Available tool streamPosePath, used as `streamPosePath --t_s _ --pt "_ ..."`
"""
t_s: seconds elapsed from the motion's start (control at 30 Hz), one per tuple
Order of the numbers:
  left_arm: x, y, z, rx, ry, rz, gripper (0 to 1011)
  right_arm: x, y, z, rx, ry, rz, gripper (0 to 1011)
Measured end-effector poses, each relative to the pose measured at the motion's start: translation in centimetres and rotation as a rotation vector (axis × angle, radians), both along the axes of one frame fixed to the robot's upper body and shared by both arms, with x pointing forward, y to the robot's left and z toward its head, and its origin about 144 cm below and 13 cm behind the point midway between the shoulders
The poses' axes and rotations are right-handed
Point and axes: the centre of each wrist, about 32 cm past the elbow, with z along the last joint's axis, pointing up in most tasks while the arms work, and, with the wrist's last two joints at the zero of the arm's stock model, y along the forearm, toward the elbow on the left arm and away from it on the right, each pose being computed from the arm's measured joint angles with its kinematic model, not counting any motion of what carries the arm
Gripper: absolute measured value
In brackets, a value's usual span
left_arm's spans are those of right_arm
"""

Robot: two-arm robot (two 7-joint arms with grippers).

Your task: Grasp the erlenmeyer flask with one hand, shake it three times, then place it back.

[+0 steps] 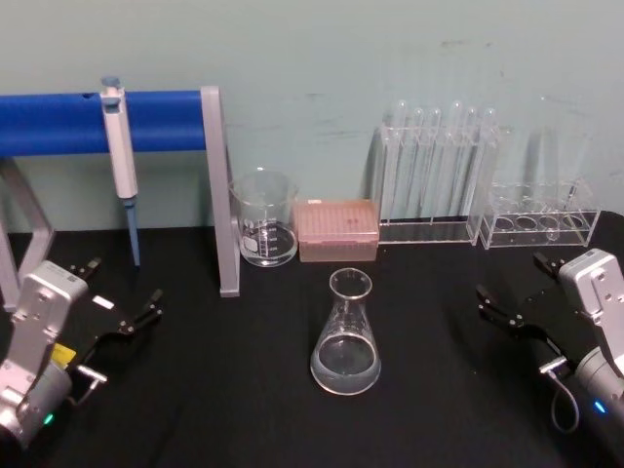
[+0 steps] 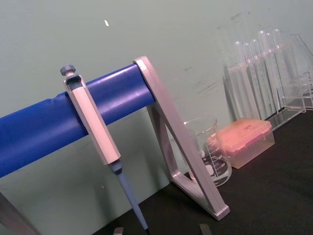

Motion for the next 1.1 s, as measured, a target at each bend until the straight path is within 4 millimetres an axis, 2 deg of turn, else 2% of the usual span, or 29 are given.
streamPosePath --t_s 1.1 --pt "0.0 0.0 0.0 0.0 0.0 0.0 1001 0.0 0.0 0.0 0.0 0.0 0.0 1000"
